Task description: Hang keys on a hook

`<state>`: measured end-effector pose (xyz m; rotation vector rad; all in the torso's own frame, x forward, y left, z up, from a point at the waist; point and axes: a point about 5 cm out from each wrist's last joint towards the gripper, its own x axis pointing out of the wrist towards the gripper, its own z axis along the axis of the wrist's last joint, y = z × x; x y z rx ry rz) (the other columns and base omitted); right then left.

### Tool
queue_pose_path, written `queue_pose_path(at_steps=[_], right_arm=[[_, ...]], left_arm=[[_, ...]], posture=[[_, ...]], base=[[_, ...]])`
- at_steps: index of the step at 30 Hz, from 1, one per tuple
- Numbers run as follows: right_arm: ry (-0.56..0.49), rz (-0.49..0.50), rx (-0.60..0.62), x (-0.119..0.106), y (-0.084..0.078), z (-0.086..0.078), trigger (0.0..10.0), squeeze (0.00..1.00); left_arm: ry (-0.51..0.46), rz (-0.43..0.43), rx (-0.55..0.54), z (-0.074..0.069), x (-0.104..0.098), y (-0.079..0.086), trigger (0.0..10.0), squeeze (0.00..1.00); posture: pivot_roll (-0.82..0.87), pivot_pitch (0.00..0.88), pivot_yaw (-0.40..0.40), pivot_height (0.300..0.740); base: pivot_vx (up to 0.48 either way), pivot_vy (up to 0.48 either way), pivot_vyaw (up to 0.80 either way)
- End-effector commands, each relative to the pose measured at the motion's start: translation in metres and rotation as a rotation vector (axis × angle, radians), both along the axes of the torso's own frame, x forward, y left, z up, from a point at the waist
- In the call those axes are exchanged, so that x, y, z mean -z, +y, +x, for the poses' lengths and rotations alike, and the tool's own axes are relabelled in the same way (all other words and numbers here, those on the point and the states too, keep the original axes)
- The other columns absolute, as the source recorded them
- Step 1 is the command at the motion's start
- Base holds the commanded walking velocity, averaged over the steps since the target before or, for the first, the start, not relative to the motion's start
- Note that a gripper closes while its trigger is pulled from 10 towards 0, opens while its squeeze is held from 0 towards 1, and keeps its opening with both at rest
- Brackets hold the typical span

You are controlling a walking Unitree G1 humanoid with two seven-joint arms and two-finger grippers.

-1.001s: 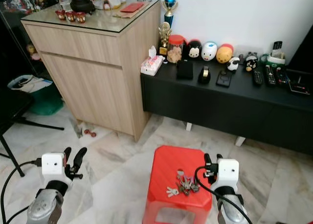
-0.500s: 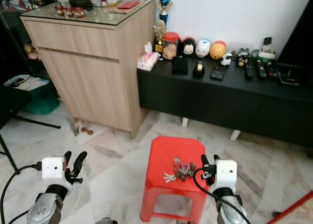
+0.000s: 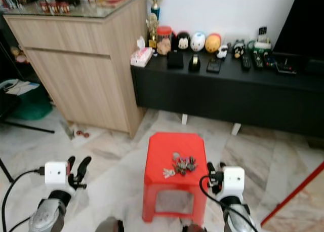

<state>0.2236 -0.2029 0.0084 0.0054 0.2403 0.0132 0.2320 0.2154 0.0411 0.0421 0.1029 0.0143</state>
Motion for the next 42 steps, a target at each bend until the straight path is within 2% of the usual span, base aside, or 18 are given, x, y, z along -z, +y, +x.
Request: queue_pose_path(at_steps=[1,4,12,29,42], right_arm=[[0.005,-0.003,0.013,-0.0007,-0.0028,0.0013,10.0,0.00],[0.029,-0.007,0.023,0.0029,-0.0048,0.0016,10.0,0.00],[0.025,-0.015,0.028,0.0024,-0.0069,0.0020,10.0,0.00],[0.008,-0.004,0.061,0.0013,-0.0093,0.0043,10.0,0.00],[0.000,0.001,0.058,0.0004,-0.0076,0.0074,10.0,0.00]], left_arm=[[-0.003,0.007,0.002,0.0019,-0.0034,0.0021,10.0,0.00],[-0.003,-0.005,-0.006,0.0021,-0.0035,0.0027,10.0,0.00],[-0.006,-0.010,-0.013,0.0032,-0.0045,0.0038,10.0,0.00],[0.009,-0.022,-0.032,0.0062,-0.0041,0.0069,10.0,0.00],[0.018,-0.023,-0.033,0.0079,-0.0037,0.0078,10.0,0.00]], posture=[[-0.06,0.005,-0.004,0.655],[-0.06,0.010,-0.005,0.655],[-0.06,0.022,-0.008,0.612],[-0.05,0.031,-0.005,0.612],[-0.05,0.029,-0.003,0.612]], base=[[0.000,0.000,0.00],[0.000,0.000,0.00],[0.000,0.000,0.00],[0.000,0.000,0.00],[0.000,0.307,0.00]])
